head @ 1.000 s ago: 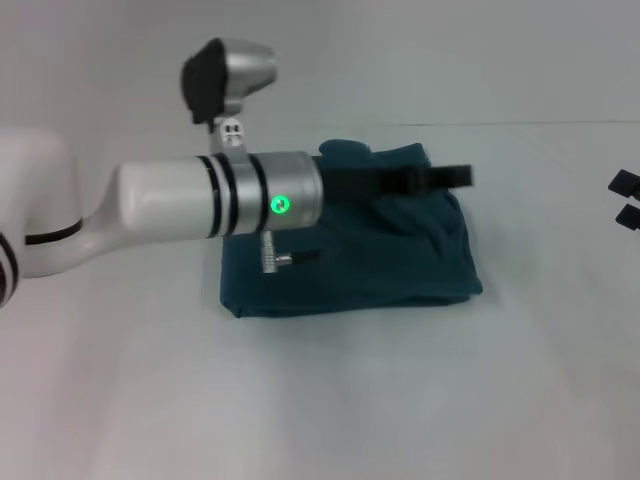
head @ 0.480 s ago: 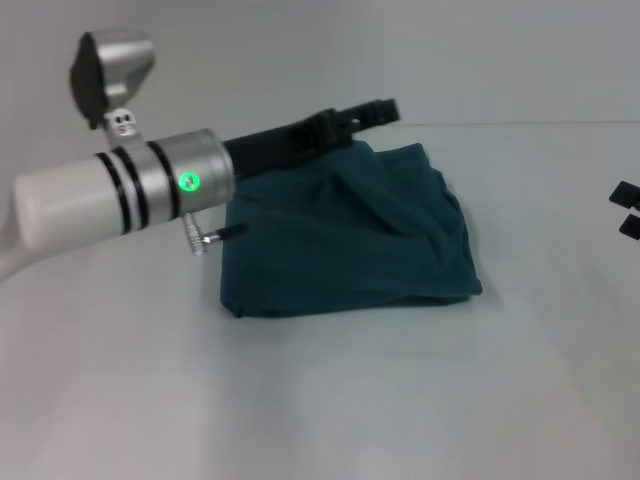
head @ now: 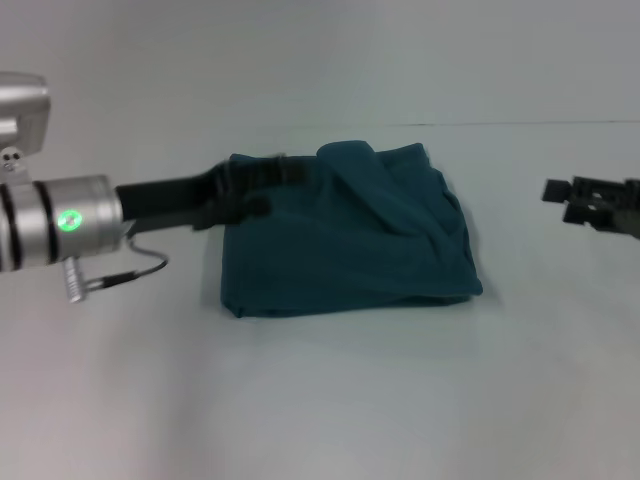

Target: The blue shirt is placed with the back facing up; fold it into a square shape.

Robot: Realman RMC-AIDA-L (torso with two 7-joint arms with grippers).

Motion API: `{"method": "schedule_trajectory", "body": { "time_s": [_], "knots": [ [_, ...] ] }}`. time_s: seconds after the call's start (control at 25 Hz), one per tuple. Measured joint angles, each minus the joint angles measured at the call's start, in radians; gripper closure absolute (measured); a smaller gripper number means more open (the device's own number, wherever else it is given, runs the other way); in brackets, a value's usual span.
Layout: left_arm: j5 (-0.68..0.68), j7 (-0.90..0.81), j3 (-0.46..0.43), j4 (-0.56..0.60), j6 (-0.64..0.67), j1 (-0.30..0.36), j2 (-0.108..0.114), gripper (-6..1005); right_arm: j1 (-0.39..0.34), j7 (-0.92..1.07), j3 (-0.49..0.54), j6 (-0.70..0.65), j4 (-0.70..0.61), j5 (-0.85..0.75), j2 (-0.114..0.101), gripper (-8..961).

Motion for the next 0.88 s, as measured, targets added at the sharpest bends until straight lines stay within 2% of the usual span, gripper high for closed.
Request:
{"method": "schedule_trajectory", "body": {
  "time_s": [0.16,0.32,0.6,0.88],
  "knots": [
    [0.191,0.093,-0.117,0.067,0.147,0.030,0.006,48,0.100,0.100,-0.072,0.004,-0.053,-0.073,-0.018,157],
    [0.237,0.154,-0.186,0.149,0.220,0.079,-0.004,49,0.192,0.195,-0.087,0.045,-0.102,-0.186,-0.010,157],
    [0.233,0.160,-0.264,0.231,0.233,0.147,-0.030,50,0.333,0.302,-0.192,0.239,-0.103,-0.386,0.045,158],
    [0.233,0.160,-0.293,0.233,0.233,0.151,-0.044,49,0.382,0.325,-0.278,0.407,-0.014,-0.421,0.097,159]
  ]
}}
